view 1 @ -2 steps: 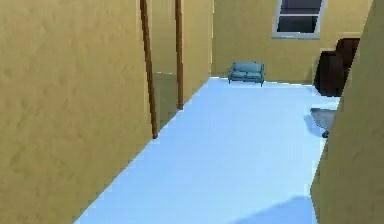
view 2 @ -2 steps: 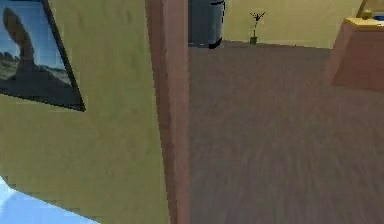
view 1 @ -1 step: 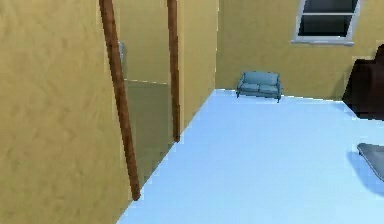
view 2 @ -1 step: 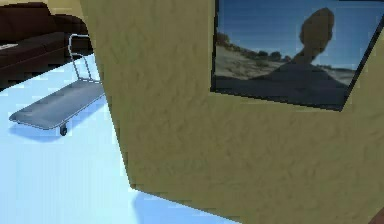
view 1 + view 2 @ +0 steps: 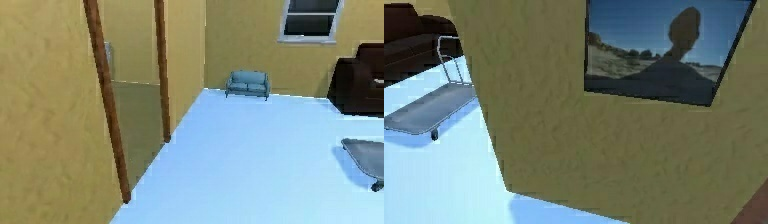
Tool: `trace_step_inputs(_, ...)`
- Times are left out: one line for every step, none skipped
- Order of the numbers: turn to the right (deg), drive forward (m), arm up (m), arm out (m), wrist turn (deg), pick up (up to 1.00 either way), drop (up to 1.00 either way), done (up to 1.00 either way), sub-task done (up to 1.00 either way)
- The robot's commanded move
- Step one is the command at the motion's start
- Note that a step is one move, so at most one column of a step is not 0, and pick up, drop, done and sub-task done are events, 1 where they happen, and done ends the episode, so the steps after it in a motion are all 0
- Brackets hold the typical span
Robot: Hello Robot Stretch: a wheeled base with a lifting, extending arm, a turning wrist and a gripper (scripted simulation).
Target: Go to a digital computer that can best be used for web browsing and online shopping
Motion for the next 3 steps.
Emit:
trace_step_inputs(0.0,1.00,0.00,0.00,0.0,0.00,0.00,0.00,0.00)
trace_step_inputs(0.0,0.65,0.00,0.00,0.0,0.00,0.00,0.00,0.00)
trace_step_inputs(-45.0,0.00,0.00,0.00,0.0,0.00,0.00,0.00,0.00)
